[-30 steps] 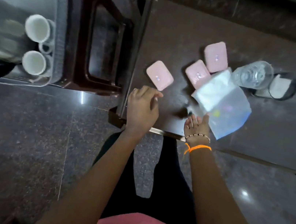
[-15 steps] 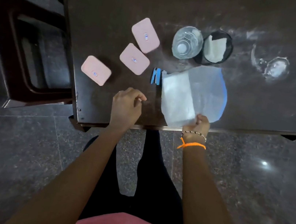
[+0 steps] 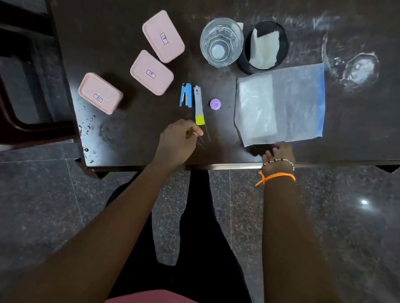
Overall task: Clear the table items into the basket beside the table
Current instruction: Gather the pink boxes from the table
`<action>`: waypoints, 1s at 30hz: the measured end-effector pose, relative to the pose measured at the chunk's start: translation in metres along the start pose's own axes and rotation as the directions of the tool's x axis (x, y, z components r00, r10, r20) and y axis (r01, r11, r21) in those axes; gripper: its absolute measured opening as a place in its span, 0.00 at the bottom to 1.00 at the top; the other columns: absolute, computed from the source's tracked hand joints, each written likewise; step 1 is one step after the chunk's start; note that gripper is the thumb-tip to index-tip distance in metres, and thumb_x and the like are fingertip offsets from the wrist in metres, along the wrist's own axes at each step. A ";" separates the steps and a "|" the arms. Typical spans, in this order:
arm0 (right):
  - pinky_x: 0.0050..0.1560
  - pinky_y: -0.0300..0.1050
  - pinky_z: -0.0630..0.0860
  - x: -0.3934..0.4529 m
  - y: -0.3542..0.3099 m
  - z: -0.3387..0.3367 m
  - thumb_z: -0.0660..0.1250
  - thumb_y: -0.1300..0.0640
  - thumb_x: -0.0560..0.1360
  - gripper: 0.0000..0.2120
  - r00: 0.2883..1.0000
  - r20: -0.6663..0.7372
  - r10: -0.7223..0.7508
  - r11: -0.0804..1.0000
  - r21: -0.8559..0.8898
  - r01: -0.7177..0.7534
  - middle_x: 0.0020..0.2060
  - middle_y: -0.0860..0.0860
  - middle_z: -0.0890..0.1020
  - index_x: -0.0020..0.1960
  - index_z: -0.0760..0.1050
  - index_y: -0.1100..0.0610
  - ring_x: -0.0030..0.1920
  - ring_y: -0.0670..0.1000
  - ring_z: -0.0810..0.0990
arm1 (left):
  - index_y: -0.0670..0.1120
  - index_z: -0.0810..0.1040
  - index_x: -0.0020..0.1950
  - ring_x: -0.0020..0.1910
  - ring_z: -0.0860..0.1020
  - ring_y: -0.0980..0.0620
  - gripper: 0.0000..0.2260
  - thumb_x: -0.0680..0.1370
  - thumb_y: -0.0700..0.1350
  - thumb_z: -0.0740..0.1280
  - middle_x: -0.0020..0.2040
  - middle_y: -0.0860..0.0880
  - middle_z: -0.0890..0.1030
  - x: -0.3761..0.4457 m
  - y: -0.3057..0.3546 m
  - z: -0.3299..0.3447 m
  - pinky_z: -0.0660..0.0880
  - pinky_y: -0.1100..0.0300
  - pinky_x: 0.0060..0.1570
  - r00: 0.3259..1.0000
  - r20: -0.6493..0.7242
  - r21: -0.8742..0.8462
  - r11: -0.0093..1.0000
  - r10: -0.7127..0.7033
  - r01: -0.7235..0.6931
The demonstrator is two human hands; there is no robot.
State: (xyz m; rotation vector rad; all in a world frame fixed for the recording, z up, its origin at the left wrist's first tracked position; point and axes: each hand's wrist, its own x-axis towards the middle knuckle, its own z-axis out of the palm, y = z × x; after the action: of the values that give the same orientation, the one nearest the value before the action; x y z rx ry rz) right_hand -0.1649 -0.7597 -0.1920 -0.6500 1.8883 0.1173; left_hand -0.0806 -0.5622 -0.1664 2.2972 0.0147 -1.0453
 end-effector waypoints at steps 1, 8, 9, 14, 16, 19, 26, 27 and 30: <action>0.31 0.34 0.77 -0.005 0.003 0.006 0.57 0.60 0.77 0.10 1.000 0.008 0.016 1.000 -0.012 -0.016 0.30 0.51 0.74 0.38 0.70 0.59 0.28 0.44 0.76 | 0.47 0.81 0.45 0.50 0.77 0.52 0.11 0.74 0.36 0.61 0.50 0.50 0.82 0.002 -0.001 -0.001 0.71 0.58 0.57 0.997 0.016 -0.062 0.995 -0.071 0.072; 0.28 0.32 0.67 -0.067 0.032 0.100 0.58 0.72 0.74 0.14 0.839 0.458 -0.294 0.895 -0.177 0.410 0.26 0.51 0.77 0.37 0.76 0.59 0.26 0.45 0.72 | 0.42 0.71 0.64 0.45 0.77 0.53 0.14 0.80 0.38 0.55 0.51 0.46 0.77 0.036 -0.009 -0.036 0.71 0.60 0.54 0.829 0.191 -0.692 0.527 -0.526 0.493; 0.32 0.32 0.68 -0.076 0.032 0.115 0.58 0.73 0.74 0.12 0.785 0.530 -0.322 0.847 -0.209 0.488 0.33 0.56 0.79 0.42 0.78 0.62 0.30 0.47 0.73 | 0.43 0.70 0.65 0.51 0.77 0.50 0.15 0.80 0.39 0.53 0.56 0.46 0.76 0.042 -0.011 -0.042 0.68 0.56 0.61 0.822 0.199 -0.735 0.474 -0.533 0.485; 0.34 0.22 0.68 -0.103 0.020 0.187 0.57 0.74 0.73 0.19 0.656 0.680 -0.326 0.758 -0.227 0.612 0.59 0.62 0.78 0.61 0.74 0.65 0.45 0.47 0.74 | 0.45 0.72 0.67 0.71 0.64 0.46 0.16 0.79 0.41 0.61 0.72 0.47 0.65 0.072 -0.025 -0.071 0.61 0.54 0.68 0.818 0.286 -0.804 0.339 -0.499 0.488; 0.34 0.26 0.68 -0.101 0.011 0.206 0.56 0.75 0.74 0.19 0.696 0.636 -0.333 0.775 -0.235 0.586 0.60 0.63 0.77 0.64 0.72 0.68 0.47 0.48 0.73 | 0.41 0.70 0.68 0.68 0.68 0.47 0.19 0.77 0.40 0.64 0.68 0.46 0.71 0.083 -0.023 -0.072 0.61 0.54 0.68 0.833 0.291 -0.836 0.298 -0.471 0.460; 0.25 0.24 0.69 -0.102 0.007 0.228 0.56 0.74 0.75 0.16 0.775 0.534 -0.337 0.798 -0.275 0.537 0.63 0.68 0.74 0.62 0.71 0.73 0.40 0.50 0.75 | 0.35 0.70 0.67 0.59 0.76 0.50 0.17 0.78 0.35 0.60 0.55 0.44 0.80 0.092 -0.027 -0.077 0.64 0.58 0.61 0.848 0.259 -0.881 0.247 -0.462 0.404; 0.28 0.28 0.71 -0.098 0.014 0.235 0.66 0.61 0.73 0.04 0.859 0.306 -0.410 0.834 -0.256 0.489 0.35 0.50 0.78 0.41 0.78 0.58 0.40 0.49 0.76 | 0.35 0.80 0.54 0.49 0.79 0.45 0.10 0.73 0.34 0.66 0.56 0.36 0.81 0.075 -0.054 -0.079 0.73 0.60 0.47 0.812 -0.055 -0.784 0.529 -0.580 0.325; 0.28 0.31 0.73 -0.101 0.021 0.236 0.68 0.62 0.71 0.04 0.861 0.276 -0.427 0.808 -0.311 0.501 0.34 0.51 0.78 0.38 0.77 0.58 0.38 0.50 0.75 | 0.36 0.81 0.50 0.44 0.79 0.46 0.09 0.72 0.34 0.67 0.52 0.37 0.83 0.072 -0.058 -0.080 0.74 0.60 0.45 0.805 -0.132 -0.747 0.592 -0.578 0.302; 0.46 0.49 0.81 -0.108 0.035 0.239 0.70 0.67 0.67 0.07 0.851 0.219 -0.477 0.825 -0.224 0.519 0.41 0.62 0.82 0.35 0.73 0.59 0.40 0.57 0.80 | 0.39 0.81 0.45 0.46 0.81 0.44 0.07 0.69 0.33 0.67 0.46 0.42 0.83 0.066 -0.066 -0.085 0.76 0.58 0.45 0.806 -0.236 -0.644 0.708 -0.543 0.288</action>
State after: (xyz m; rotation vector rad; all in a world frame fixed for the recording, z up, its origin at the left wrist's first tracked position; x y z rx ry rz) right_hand 0.0460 -0.5999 -0.2023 -1.2768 1.5066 0.0876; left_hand 0.0067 -0.4783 -0.2035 1.9062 0.9632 -0.6003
